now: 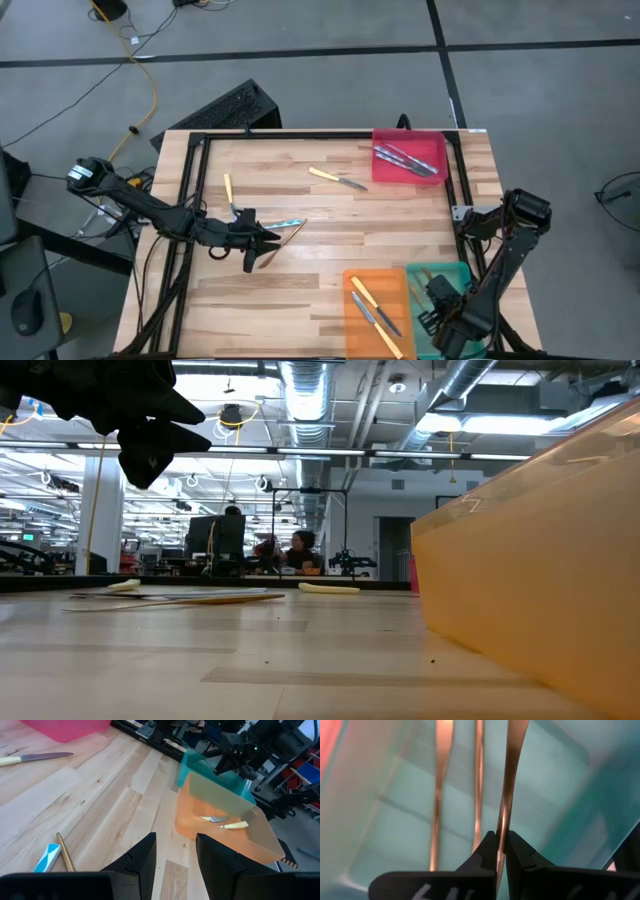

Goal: Sort silverware by color (type)
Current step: Put the gold knife into the orange bin

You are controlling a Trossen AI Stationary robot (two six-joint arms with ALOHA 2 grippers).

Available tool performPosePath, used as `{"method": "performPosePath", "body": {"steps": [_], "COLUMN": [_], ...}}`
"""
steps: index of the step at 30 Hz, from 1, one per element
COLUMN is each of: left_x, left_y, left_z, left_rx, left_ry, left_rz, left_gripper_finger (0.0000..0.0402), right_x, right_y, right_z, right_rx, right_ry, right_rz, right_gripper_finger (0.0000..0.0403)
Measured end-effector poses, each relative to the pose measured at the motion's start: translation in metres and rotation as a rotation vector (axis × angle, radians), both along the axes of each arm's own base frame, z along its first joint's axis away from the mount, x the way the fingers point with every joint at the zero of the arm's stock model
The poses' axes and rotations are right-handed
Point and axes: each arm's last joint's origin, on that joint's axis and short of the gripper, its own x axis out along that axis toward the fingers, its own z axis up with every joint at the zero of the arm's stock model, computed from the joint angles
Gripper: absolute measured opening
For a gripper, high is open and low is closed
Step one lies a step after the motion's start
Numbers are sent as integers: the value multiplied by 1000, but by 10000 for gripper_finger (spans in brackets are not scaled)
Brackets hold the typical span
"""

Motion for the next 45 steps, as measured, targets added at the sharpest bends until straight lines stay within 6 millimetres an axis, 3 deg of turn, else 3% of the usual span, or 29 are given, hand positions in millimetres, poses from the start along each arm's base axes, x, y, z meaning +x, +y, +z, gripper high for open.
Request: {"method": "performPosePath", "body": {"steps": [10,24,45], "left_x": [0,0,-1], "left_y": [0,1,1], "left_z": [-1,-1,-3], "left_rx": [3,5,10], "left_ry": [5,15,28], "left_rz": [2,12,16], "left_gripper_finger": [122,122,122], "right_x": [-13,-15,-14], "right_y": [2,-2,-6], "right_z": [-18,-41,-47], "right_rx": [37,85,83], "right_ry": [38,14,12], "right_rz": [29,38,24], "right_gripper_finger": [21,21,50]}}
